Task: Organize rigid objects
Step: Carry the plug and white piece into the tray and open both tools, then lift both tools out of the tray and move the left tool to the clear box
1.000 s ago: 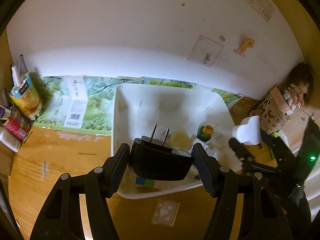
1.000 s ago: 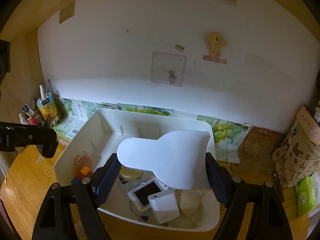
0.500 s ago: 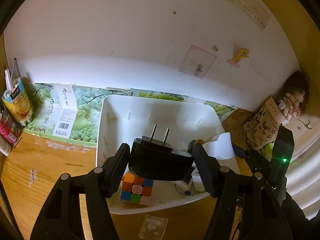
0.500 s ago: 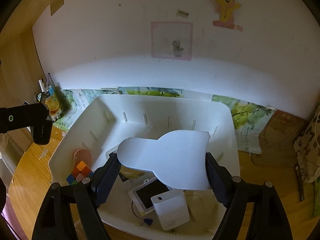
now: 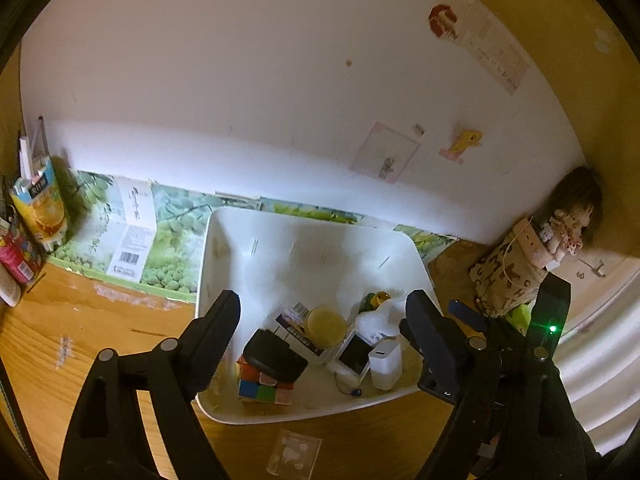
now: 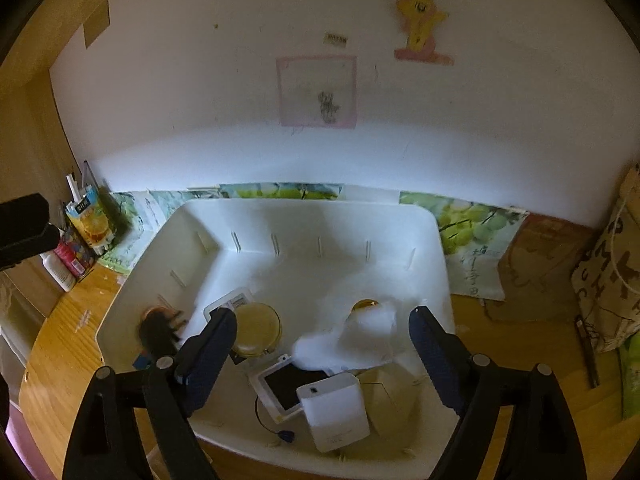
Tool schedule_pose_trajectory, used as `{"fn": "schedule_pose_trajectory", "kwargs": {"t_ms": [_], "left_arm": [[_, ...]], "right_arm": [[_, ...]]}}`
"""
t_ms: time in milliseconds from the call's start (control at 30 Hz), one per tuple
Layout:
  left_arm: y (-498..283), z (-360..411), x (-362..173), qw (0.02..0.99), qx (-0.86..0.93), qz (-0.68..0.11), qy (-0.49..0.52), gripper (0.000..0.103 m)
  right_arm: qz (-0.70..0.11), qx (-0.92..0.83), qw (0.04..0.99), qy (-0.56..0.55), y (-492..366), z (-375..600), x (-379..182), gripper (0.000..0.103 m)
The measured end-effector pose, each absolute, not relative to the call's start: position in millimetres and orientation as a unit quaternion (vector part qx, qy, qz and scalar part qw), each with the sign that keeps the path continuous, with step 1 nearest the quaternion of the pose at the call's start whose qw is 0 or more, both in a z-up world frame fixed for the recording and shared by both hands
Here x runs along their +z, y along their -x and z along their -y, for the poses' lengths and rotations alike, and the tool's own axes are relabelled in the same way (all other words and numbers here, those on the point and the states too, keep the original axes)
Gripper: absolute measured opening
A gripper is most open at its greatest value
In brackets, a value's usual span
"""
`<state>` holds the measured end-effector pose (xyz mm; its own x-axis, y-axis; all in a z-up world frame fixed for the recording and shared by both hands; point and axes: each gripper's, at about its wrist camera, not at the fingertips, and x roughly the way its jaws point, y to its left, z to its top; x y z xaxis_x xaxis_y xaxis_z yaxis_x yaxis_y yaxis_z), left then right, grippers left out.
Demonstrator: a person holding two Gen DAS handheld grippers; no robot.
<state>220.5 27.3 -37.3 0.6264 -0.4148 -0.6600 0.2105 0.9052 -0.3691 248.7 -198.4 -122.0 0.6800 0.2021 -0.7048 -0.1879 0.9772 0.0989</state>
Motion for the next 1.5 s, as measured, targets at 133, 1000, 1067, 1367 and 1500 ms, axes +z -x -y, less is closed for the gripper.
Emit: {"fn": "schedule_pose_trajectory", "kwargs": {"t_ms": [133, 1000, 1067, 1367, 1500], "left_arm": [[-210.6, -31.8, -27.7, 0.896, -0.177, -0.386, 0.127, 0.087], [-119.6, -63.4, -13.3, 0.929, -0.169, -0.327, 0.048, 0.087], [-116.0, -62.0, -17.7, 0.926, -0.172, -0.333, 0.041, 0.087], [-107.7, -49.2, -45.1, 0.906, -0.188, -0.377, 0.022, 0.087], [-108.6, -40.7, -57.6, 0.895, -0.191, -0.403, 0.008, 0.087]], "right_arm": [[-0.373, 0.100, 0.922, -0.014, -240.2, 200.3, -107.5, 0.089], [-0.319, 0.073, 0.940, -0.093, -147.9, 194.0, -69.6, 0.094], [-0.325, 0.072, 0.937, -0.102, -141.8, 194.7, -74.6, 0.094], [-0.349, 0.067, 0.927, -0.121, -109.0, 200.0, -98.6, 0.094], [-0.355, 0.066, 0.925, -0.115, -88.3, 203.8, -109.0, 0.094]]}}
